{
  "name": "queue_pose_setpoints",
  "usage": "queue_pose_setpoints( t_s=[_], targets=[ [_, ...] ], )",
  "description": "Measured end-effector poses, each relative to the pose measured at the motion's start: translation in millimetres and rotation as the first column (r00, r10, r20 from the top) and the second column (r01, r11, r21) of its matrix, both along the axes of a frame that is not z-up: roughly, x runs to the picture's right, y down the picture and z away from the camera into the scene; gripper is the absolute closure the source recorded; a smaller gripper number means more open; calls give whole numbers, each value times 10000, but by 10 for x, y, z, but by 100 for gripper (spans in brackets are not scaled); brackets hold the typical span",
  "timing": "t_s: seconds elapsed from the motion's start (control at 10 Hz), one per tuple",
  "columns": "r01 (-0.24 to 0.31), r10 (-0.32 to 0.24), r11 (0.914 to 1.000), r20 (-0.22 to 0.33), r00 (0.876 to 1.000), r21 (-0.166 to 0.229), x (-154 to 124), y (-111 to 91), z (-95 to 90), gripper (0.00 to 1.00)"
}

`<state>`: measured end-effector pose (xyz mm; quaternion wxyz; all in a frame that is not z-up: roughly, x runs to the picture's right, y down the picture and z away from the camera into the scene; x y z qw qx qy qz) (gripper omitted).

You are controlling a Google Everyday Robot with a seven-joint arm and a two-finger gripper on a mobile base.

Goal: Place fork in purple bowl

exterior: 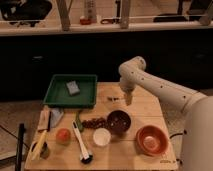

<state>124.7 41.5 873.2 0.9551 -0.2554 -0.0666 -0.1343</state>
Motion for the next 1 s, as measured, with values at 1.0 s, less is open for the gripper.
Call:
queue_pose_setpoints(
  t_s=[1.0],
  targets=[
    [-30,45,9993,411,9991,-374,-194,44,678,20]
  ],
)
